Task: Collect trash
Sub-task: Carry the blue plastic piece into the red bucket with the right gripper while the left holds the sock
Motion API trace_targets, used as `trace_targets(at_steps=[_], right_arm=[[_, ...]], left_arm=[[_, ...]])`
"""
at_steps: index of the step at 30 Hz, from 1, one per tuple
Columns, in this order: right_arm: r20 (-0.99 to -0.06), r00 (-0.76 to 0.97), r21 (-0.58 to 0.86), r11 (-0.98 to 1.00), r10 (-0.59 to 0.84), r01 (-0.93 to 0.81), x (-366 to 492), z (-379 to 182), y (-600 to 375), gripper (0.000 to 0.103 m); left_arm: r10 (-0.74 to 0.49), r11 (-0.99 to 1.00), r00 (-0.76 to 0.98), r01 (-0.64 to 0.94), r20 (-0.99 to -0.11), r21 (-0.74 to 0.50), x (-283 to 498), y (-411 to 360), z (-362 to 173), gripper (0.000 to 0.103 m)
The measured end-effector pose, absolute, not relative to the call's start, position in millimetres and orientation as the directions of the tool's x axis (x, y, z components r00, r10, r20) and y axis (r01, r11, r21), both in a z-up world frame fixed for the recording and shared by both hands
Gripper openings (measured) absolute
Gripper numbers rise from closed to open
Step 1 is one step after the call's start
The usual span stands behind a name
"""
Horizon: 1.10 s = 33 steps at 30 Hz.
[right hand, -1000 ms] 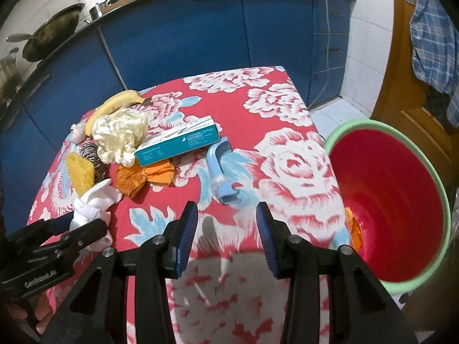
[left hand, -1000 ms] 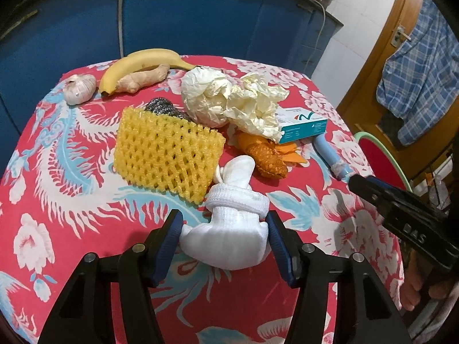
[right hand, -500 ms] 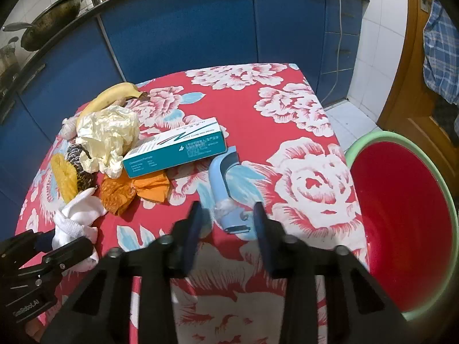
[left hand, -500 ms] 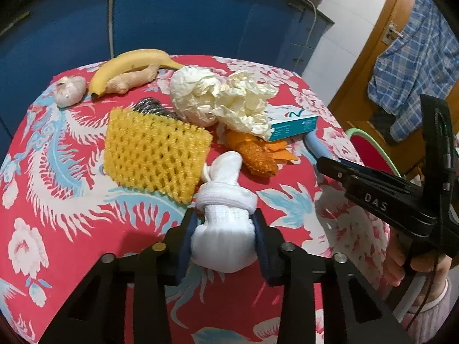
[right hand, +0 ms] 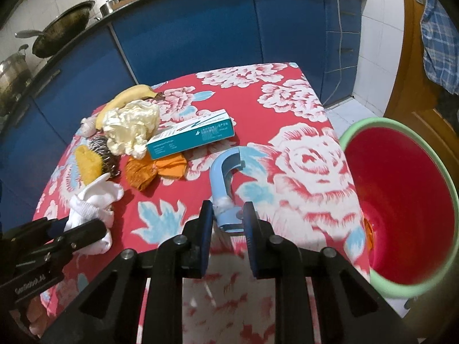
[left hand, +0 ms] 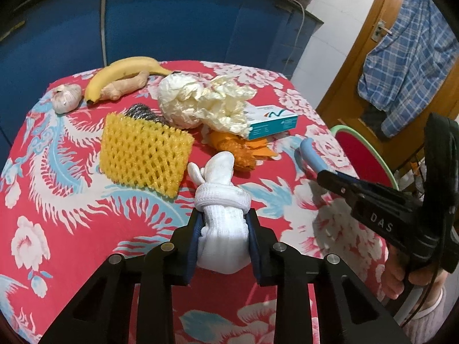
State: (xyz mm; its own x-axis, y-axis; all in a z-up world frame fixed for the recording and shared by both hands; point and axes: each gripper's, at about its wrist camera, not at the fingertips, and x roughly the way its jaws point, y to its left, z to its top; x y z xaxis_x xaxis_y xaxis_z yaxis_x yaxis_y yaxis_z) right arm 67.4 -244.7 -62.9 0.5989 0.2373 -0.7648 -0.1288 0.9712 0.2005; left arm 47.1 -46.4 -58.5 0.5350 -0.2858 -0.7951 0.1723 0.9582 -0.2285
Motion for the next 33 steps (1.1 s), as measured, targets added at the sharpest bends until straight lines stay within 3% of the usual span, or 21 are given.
trace_targets(at_steps=[12, 33], right_arm=[[-0.729, 0.643, 0.256, 0.965, 0.235, -0.063, 26.5, -45.8, -278.3, 0.024], [-0.728, 0.681, 0.261, 0.952, 0.087, 0.157, 5.7, -45.4, -363.3, 0.024]], left_arm=[[-0.329, 0.942, 0.538, 0.240, -0.776, -0.234, 39.8, -70.8, -43.0, 0.030], [-0.408, 0.900, 0.518, 0.365, -0.752, -0.237, 57.0, -135.7, -28.0, 0.030]])
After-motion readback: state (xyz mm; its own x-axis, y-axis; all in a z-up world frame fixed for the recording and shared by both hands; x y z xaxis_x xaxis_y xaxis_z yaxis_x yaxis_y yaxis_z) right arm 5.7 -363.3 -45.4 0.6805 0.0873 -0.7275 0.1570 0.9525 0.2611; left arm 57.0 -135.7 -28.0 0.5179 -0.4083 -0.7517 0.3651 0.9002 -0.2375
